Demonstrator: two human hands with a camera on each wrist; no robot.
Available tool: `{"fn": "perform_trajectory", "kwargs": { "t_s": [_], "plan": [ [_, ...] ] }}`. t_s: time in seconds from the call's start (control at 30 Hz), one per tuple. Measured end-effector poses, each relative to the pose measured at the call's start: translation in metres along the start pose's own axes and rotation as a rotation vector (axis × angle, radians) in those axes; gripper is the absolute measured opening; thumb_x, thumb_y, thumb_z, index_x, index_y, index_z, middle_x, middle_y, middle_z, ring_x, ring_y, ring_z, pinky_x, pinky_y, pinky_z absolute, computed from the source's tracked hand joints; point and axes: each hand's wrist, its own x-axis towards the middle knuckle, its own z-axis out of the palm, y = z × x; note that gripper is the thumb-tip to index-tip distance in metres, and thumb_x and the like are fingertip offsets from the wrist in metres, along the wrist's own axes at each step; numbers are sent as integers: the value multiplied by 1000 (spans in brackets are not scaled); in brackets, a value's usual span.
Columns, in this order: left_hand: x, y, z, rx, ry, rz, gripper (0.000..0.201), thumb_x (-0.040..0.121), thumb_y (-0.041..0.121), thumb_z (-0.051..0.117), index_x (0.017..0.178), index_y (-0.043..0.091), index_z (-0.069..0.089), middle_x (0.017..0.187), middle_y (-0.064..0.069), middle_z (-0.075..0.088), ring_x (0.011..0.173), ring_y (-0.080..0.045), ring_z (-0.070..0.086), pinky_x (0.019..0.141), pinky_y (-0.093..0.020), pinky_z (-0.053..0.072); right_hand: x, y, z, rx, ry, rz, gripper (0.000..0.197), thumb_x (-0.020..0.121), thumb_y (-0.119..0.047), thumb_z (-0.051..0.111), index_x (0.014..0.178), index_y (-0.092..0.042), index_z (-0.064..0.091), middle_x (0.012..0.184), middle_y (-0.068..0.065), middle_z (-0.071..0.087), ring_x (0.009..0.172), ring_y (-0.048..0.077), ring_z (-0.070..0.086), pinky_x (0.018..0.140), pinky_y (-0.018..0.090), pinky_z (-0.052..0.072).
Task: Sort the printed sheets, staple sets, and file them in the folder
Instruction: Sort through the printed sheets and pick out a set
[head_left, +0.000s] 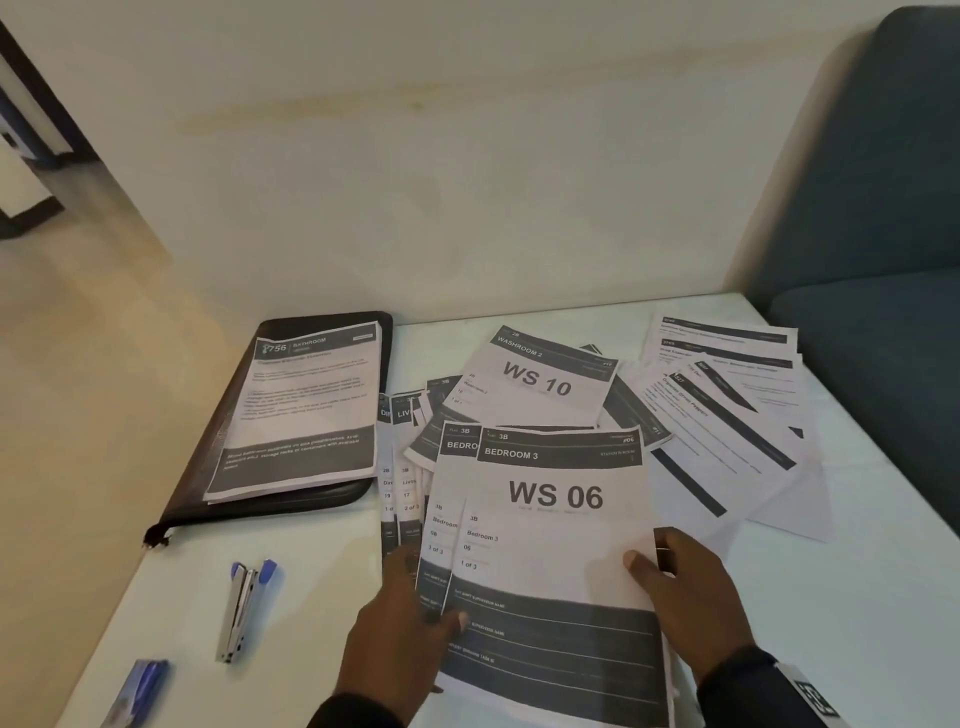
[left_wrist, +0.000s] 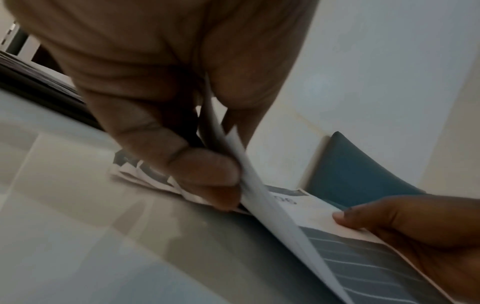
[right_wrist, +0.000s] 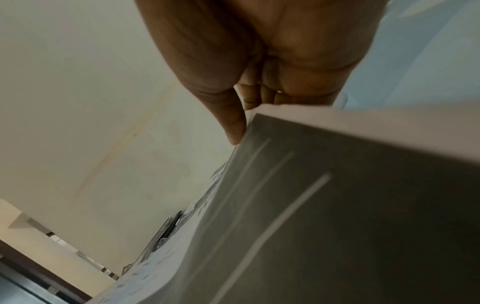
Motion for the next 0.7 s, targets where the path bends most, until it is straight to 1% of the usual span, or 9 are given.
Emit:
{"fn": "perform_trajectory", "kwargs": {
  "t_s": [0.07, 0.13, 0.23, 0.33, 0.4, 0.47, 0.53, 0.6, 0.7],
  "plan": [
    [1, -4, -1, 3, -6, 42, 41, 92, 24, 61, 121, 34, 34, 122, 18, 49, 111, -15, 58, 95, -27, 48, -1, -1, 0, 38, -35, 3, 17, 95, -29, 57, 108, -23, 50, 110, -5, 55, 100, 16, 51, 99, 39, 47],
    [2, -10, -1, -50, -52, 71, 25, 96, 20, 53, 119, 29, 49, 125, 12, 58, 106, -12, 59, 97, -27, 47, -1, -2, 0, 25, -45, -7, 17, 95, -31, 57, 108, -22, 51, 109, -5, 56, 100, 16, 52, 99, 39, 46],
    [6, -13, -1, -200, -107, 101, 27, 97, 12, 51, 116, 28, 61, 117, 7, 67, 106, -17, 62, 101, -41, 48, 0, 0, -4, 4, -11, -17, 18, 95, -34, 57, 108, -21, 53, 107, -4, 57, 101, 17, 54, 101, 39, 44],
    [7, -10, 0, -353, -171, 68, 27, 97, 12, 52, 109, 32, 64, 114, 5, 69, 108, -22, 63, 101, -45, 47, 3, 1, -12, 91, 1, 15, 17, 95, -34, 57, 102, -20, 53, 106, -3, 58, 99, 18, 54, 96, 38, 43],
    [7, -8, 5, -440, -197, 78, 25, 96, 15, 53, 108, 34, 65, 114, 5, 70, 109, -23, 63, 102, -47, 46, 4, 1, -21, 207, -48, 59, 20, 97, -32, 54, 94, -13, 60, 100, -3, 64, 94, 18, 59, 87, 35, 44],
    [4, -1, 10, -469, -204, 88, 23, 99, 17, 49, 109, 32, 63, 113, 6, 70, 108, -21, 64, 101, -46, 47, 4, -1, -30, 299, -111, 90, 22, 98, -31, 52, 100, -13, 64, 101, -2, 69, 95, 21, 62, 82, 35, 46],
    [-1, 12, 12, -508, -210, 110, 21, 98, 25, 46, 109, 27, 64, 105, 7, 72, 101, -18, 67, 92, -39, 54, 4, -1, -40, 275, -101, 79, 19, 99, -28, 51, 107, -15, 62, 107, -2, 68, 98, 22, 62, 84, 34, 46],
    [-4, 24, 10, -482, -177, 151, 23, 97, 33, 45, 104, 25, 66, 93, 7, 73, 88, -13, 69, 74, -31, 58, 8, 2, -51, 212, 7, 50, 15, 98, -23, 55, 109, -15, 61, 113, 4, 66, 100, 25, 58, 89, 35, 43],
    [23, 28, 5, -154, 26, 242, 12, 96, 34, 52, 95, 30, 64, 86, 7, 68, 82, -9, 64, 79, -37, 56, 11, 7, -68, 122, 144, 74, 13, 96, -18, 57, 104, -10, 60, 117, 15, 65, 98, 27, 52, 98, 43, 41]
  ]
}}
